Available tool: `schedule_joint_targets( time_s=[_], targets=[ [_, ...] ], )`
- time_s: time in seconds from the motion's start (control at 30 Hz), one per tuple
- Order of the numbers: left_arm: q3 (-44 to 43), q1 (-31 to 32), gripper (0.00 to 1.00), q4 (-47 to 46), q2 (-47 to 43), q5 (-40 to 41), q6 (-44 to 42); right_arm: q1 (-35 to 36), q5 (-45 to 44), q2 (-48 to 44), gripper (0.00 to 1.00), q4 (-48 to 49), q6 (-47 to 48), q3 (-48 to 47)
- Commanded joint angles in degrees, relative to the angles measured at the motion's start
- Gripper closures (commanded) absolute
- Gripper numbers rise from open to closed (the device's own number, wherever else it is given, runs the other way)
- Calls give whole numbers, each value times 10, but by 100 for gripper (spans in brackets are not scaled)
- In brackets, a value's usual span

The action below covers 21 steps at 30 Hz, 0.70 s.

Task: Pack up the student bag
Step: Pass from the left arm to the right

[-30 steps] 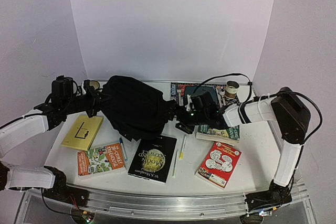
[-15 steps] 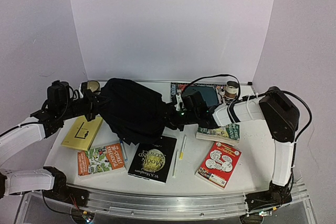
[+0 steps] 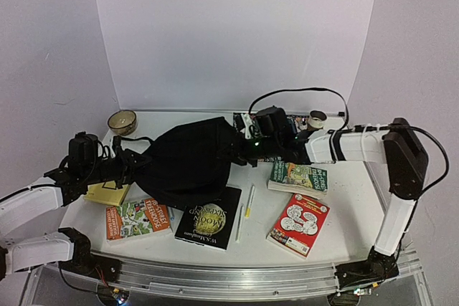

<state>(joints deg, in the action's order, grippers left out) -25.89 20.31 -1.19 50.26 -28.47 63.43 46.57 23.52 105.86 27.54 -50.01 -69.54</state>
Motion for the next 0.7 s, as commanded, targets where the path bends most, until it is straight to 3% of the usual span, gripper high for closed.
schedule_joint_targets(
  time_s=[0.0, 0.37, 0.67],
  targets=[
    [-22, 3, 62, 24, -12, 22, -68, 6, 51, -94, 100, -38, 82, -47],
    [-110, 3, 39, 147, 16, 65, -210, 3, 35, -207, 100, -178, 185, -1],
    [-130, 4, 33, 180, 39, 64, -250, -4, 45, -205, 100, -209, 235, 33]
  ],
)
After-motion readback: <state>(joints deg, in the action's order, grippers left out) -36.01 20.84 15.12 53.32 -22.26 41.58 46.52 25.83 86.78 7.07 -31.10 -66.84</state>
